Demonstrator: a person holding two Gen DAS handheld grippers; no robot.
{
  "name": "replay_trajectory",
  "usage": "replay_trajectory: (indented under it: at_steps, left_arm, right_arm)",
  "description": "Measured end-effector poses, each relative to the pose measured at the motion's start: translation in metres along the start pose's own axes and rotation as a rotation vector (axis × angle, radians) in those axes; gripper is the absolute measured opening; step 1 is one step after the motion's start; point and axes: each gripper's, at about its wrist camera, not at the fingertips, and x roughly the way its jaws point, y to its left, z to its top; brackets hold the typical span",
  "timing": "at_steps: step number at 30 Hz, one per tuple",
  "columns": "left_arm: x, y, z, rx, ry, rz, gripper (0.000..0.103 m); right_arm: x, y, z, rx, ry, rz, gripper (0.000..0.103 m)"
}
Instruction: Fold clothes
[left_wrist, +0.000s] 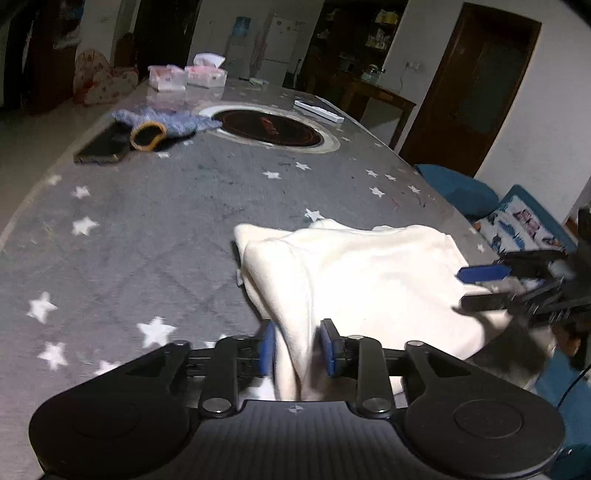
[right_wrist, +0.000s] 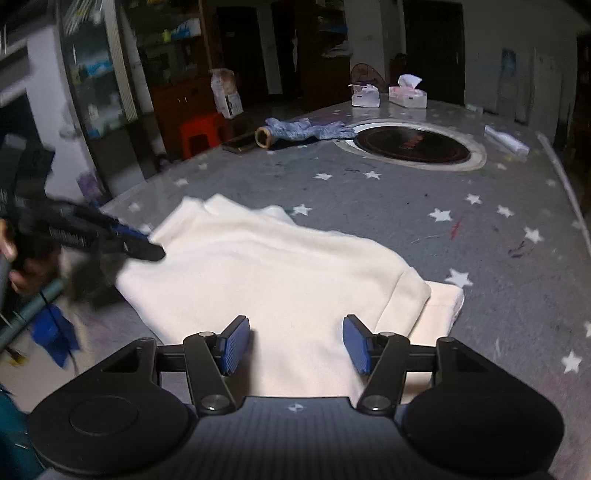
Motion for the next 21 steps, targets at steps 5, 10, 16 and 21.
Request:
replay_trajectory:
  at_steps: [5, 10, 16, 21]
  left_arm:
    - [-0.009, -0.007, 0.020, 0.012, -0.070, -0.009, 0.037]
    - [0.015, -0.020, 0.040, 0.027, -0.089, -0.024, 0.056]
    - [0.052, -0.026, 0.051, 0.024, -0.062, -0.043, 0.076]
    - [0.073, -0.030, 0.047, 0.073, -0.031, 0.011, 0.078]
  right_arm:
    - [-0.008, -0.015, 0.018, 0.063, -0.063, -0.021, 0.052]
    - [0.014, -0.023, 0.036, 0.121, -0.068, -0.020, 0.044]
    - [0.045, -0.030, 0.040, 0.191, -0.043, -0.080, 0.028]
    - [0.053, -0.027, 0.031, 0.186, -0.057, -0.133, 0.026]
